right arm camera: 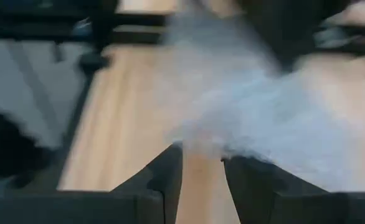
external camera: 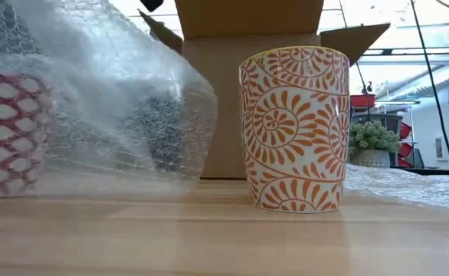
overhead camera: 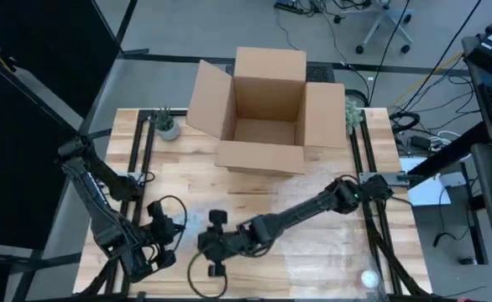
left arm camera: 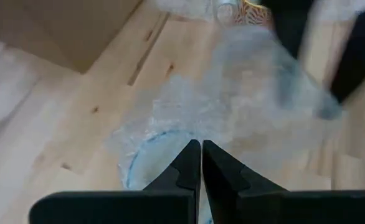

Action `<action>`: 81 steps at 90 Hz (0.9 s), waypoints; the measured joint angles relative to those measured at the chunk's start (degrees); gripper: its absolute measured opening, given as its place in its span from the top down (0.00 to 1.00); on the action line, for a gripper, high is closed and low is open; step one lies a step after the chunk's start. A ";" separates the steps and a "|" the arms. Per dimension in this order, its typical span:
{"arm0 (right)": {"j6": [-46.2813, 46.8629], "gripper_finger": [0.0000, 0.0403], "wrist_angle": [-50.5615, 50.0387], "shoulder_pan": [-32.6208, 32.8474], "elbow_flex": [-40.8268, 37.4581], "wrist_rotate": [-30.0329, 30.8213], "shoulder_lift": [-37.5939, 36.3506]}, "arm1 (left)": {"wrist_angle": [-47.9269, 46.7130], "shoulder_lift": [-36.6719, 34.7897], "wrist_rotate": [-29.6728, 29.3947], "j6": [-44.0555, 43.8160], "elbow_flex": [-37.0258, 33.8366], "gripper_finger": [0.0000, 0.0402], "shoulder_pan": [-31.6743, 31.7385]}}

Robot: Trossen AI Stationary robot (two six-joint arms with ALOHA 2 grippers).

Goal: Wrap mug
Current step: Wrap the red mug with the bubble wrap

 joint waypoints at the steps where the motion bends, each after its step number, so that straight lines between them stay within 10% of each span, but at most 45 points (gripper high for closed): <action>1: -0.67 0.75 0.39 -0.15 0.00 0.49 0.00 | 0.00 0.00 0.13 0.00 0.00 1.00 0.00; 57: -9.86 0.75 12.80 -8.54 0.02 -4.57 6.13 | -0.34 -0.07 12.16 1.04 0.00 0.99 0.15; 81: -10.01 0.75 11.57 -10.34 0.04 -5.80 7.76 | -1.25 -0.09 20.08 -0.40 0.00 0.79 1.14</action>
